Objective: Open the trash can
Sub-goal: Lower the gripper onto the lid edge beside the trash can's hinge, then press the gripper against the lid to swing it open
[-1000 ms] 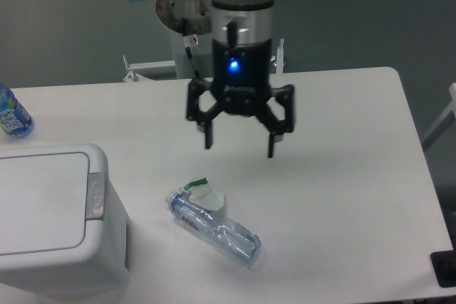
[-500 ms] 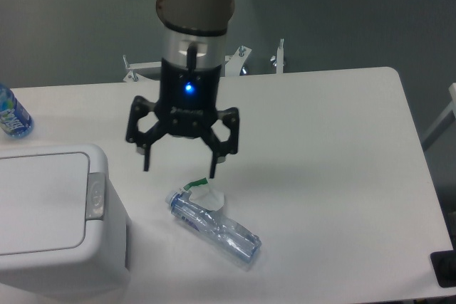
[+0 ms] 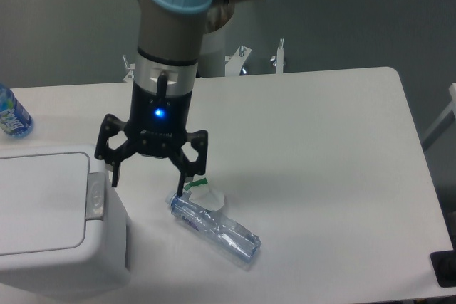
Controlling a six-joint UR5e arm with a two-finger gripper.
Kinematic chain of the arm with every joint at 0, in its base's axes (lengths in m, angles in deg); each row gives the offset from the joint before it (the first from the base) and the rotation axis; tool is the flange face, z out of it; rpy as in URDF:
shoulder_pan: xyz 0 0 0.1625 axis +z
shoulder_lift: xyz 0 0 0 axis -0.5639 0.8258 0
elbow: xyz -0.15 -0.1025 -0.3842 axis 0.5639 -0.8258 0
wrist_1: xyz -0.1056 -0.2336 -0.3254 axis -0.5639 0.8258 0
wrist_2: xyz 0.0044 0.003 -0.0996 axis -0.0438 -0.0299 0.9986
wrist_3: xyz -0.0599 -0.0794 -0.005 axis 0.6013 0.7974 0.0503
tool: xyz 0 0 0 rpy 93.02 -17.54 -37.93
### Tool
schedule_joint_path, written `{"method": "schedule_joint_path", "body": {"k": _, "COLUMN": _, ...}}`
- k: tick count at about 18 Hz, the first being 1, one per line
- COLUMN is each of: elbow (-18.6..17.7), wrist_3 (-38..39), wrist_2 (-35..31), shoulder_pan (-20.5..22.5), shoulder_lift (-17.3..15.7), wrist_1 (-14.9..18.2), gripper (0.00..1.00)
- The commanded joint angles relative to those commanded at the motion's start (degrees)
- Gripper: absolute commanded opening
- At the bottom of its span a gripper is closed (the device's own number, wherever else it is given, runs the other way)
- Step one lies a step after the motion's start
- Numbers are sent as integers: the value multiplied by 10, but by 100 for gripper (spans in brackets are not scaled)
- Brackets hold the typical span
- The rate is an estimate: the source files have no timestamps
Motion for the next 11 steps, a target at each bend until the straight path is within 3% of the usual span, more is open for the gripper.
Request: {"method": "schedule_joint_path", "body": {"k": 11, "elbow": 1, "wrist_3": 0, "wrist_2": 0, "shoulder_pan": -11, "shoulder_lift": 11, "wrist_1": 0, "gripper": 100}}
